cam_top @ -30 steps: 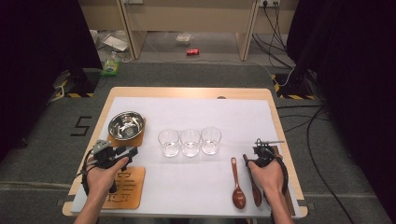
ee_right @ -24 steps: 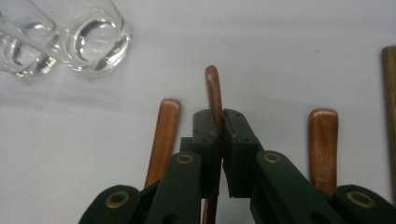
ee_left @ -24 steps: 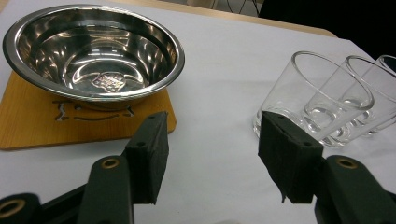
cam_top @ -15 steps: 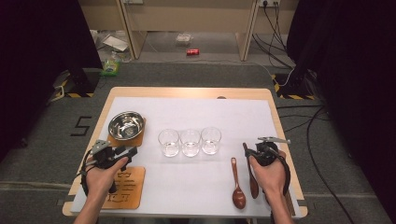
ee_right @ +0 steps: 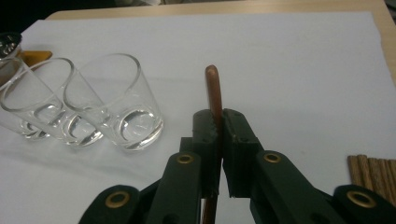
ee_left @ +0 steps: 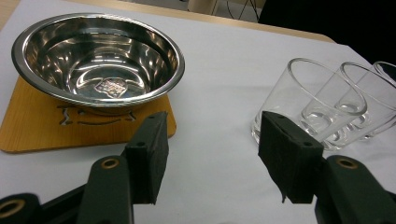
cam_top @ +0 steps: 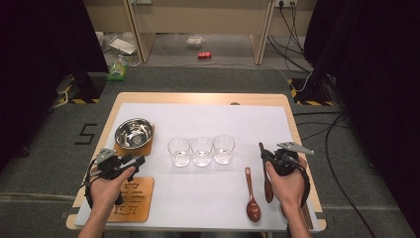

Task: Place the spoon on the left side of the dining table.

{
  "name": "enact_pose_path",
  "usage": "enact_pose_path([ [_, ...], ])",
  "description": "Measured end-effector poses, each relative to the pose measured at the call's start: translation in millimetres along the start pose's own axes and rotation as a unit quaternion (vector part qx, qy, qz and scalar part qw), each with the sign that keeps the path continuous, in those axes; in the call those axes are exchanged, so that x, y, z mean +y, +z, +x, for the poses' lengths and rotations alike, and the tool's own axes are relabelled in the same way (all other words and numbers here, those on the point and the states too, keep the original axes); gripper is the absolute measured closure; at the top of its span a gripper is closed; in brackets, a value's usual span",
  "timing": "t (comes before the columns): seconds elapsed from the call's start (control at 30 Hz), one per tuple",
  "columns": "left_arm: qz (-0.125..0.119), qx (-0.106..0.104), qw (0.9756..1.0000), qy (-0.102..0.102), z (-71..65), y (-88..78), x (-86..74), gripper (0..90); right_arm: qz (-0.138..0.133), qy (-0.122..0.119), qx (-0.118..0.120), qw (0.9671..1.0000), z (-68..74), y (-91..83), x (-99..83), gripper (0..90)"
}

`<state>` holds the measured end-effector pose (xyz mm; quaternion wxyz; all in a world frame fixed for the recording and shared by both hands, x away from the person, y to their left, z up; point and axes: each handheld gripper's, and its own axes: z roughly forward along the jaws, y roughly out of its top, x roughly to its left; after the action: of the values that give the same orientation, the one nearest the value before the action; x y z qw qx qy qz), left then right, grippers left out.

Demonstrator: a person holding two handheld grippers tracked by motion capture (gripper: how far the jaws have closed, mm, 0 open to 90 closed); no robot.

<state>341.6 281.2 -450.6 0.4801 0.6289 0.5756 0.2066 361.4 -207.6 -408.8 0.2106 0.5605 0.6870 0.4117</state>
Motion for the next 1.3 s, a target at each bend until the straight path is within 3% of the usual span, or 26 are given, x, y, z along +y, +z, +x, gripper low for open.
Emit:
enact_pose_path([
  [0.43, 0.0, 0.001, 1.0, 0.003, -1.0, -0.7, -0.4, 42.1, -0.057, -0.018, 0.007, 0.9982, 5.0, -8.2, 8.8, 84.6],
  [1.3, -0.004, -0.002, 1.0, 0.005, -4.3, -2.8, 0.9, 42.0, -0.105, -0.042, 0.022, 0.9933, 24.3, -18.2, 28.7, 84.6],
])
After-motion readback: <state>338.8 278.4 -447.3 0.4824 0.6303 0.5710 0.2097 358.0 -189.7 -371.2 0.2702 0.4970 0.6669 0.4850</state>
